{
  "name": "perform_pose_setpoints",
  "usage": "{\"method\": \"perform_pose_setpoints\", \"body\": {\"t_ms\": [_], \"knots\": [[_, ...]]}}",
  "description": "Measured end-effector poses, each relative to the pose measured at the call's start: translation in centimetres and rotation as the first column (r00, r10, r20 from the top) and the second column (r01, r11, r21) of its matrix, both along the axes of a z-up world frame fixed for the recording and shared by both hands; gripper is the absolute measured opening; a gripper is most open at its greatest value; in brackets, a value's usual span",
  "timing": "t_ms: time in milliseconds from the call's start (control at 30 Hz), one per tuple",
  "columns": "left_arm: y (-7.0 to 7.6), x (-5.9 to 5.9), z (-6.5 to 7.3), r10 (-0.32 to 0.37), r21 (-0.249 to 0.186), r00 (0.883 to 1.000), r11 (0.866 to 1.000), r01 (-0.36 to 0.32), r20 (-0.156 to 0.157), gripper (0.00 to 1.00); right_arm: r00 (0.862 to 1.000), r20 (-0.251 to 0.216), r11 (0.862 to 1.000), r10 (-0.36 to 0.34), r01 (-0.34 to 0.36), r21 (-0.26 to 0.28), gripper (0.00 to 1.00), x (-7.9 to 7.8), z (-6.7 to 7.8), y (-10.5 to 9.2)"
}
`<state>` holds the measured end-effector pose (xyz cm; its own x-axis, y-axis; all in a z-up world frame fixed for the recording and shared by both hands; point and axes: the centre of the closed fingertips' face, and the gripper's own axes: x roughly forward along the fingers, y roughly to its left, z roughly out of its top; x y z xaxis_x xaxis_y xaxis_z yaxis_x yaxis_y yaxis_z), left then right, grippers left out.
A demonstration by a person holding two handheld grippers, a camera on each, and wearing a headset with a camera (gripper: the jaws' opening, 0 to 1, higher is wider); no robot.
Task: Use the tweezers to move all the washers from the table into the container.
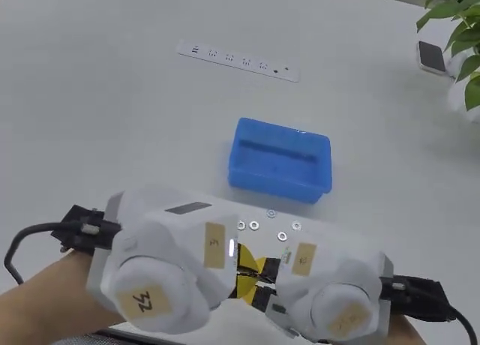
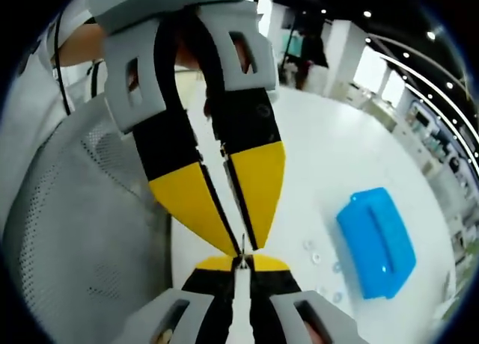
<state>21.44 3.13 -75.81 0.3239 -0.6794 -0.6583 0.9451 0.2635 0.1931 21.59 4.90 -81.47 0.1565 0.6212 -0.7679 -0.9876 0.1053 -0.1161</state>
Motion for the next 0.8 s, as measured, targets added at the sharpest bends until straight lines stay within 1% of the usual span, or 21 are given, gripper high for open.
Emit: {"method": "perform_pose_setpoints", "body": {"t_ms": [67, 100, 133, 167, 200, 233, 267, 300, 333, 367, 400, 433, 467, 500, 533, 567, 667, 700, 733, 767, 800], "knots": [[0.5, 0.4, 0.0, 0.082, -0.033, 0.997, 0.996, -0.082, -0.015, 0.11, 1.0, -0.012, 1.0, -0.023, 0.023, 0.006, 0.02, 0.2, 0.0, -0.1], [0.9, 0.5, 0.2, 0.138, -0.069, 0.99, 0.988, -0.14, -0.04, 0.14, 0.999, -0.018, 0.999, -0.037, 0.037, 0.012, 0.02, 0.3, 0.0, -0.1], [1.4, 0.7, 0.2, 0.194, -0.09, 0.979, 0.976, -0.199, -0.064, 0.15, 0.998, -0.027, 0.999, -0.05, 0.05, 0.017, 0.02, 0.4, 0.0, -0.1], [2.0, 1.0, 0.4, 0.255, -0.111, 0.963, 0.958, -0.263, -0.081, 0.18, 0.997, -0.04, 0.997, -0.066, 0.067, 0.025, 0.02, 0.5, 0.1, -0.1], [3.0, 1.3, 0.5, 0.339, -0.131, 0.936, 0.928, -0.35, -0.1, 0.23, 0.995, -0.053, 0.996, -0.081, 0.083, 0.031, 0.02, 0.5, 0.1, -0.1], [3.8, 1.4, 0.5, 0.382, -0.138, 0.917, 0.908, -0.395, -0.113, 0.28, 0.994, -0.062, 0.995, -0.095, 0.097, 0.036, 0.02, 0.6, 0.1, -0.1], [4.5, 1.5, 0.5, 0.42, -0.145, 0.9, 0.89, -0.433, -0.114, 0.33, 0.992, -0.07, 0.993, -0.109, 0.112, 0.046, 0.02, 0.8, 0.2, 0.0], [5.5, 1.7, 0.5, 0.461, -0.148, 0.883, 0.87, -0.47, -0.093, 0.35, 0.989, -0.08, 0.991, -0.123, 0.127, 0.051, 0.02, 0.9, 0.3, 0.0], [7.0, 1.7, 0.5, 0.516, -0.145, 0.855, 0.842, -0.519, -0.063, 0.37, 0.985, -0.098, 0.987, -0.143, 0.149, 0.062, 0.02, 1.1, 0.4, 0.0], [8.0, 1.7, 0.4, 0.557, -0.142, 0.829, 0.818, -0.558, -0.049, 0.4, 0.982, -0.107, 0.984, -0.155, 0.163, 0.069, 0.02, 1.3, 0.5, 0.0], [9.4, 1.6, 0.3, 0.607, -0.143, 0.794, 0.783, -0.605, -0.032, 0.44, 0.98, -0.109, 0.981, -0.169, 0.177, 0.073, 0.02, 1.7, 0.8, -0.1], [10.3, 1.6, 0.2, 0.641, -0.142, 0.768, 0.758, -0.637, -0.025, 0.48, 0.979, -0.108, 0.98, -0.175, 0.183, 0.074, 0.02, 2.0, 1.0, -0.2], [11.7, 1.5, 0.1, 0.693, -0.141, 0.721, 0.712, -0.688, -0.021, 0.55, 0.977, -0.106, 0.978, -0.185, 0.194, 0.078, 0.03, 2.4, 1.3, -0.3], [12.7, 1.4, -0.2, 0.731, -0.132, 0.682, 0.674, -0.727, -0.023, 0.6, 0.976, -0.102, 0.976, -0.193, 0.201, 0.082, 0.03, 2.8, 1.6, -0.3], [13.6, 1.3, -0.4, 0.759, -0.124, 0.651, 0.644, -0.755, -0.017, 0.65, 0.975, -0.1, 0.975, -0.197, 0.206, 0.085, 0.03, 3.1, 1.8, -0.4], [14.6, 1.4, -0.5, 0.789, -0.121, 0.615, 0.611, -0.782, 0.004, 0.69, 0.975, -0.102, 0.974, -0.2, 0.209, 0.089, 0.03, 3.6, 2.1, -0.4], [16.1, 1.6, -0.4, 0.825, -0.119, 0.561, 0.565, -0.817, 0.068, 0.75, 0.972, -0.086, 0.97, -0.218, 0.226, 0.086, 0.03, 5.1, 2.4, -0.6], [16.2, 1.6, -0.2, 0.831, -0.125, 0.551, 0.557, -0.821, 0.08, 0.75, 0.972, -0.082, 0.97, -0.222, 0.229, 0.084, 0.03, 5.7, 2.6, -0.7], [16.2, 1.7, 0.1, 0.839, -0.146, 0.537, 0.543, -0.827, 0.087, 0.76, 0.971, -0.081, 0.969, -0.226, 0.232, 0.082, 0.03, 6.0, 2.7, -0.8], [16.1, 1.9, 0.4, 0.848, -0.176, 0.525, 0.53, -0.829, 0.08, 0.76, 0.971, -0.078, 0.969, -0.228, 0.234, 0.078, 0.03, 6.5, 2.7, -0.8], [16.1, 1.9, 0.3, 0.846, -0.181, 0.527, 0.532, -0.827, 0.078, 0.76, 0.97, -0.074, 0.969, -0.23, 0.236, 0.074, 0.03, 6.9, 2.8, -0.9]]}}
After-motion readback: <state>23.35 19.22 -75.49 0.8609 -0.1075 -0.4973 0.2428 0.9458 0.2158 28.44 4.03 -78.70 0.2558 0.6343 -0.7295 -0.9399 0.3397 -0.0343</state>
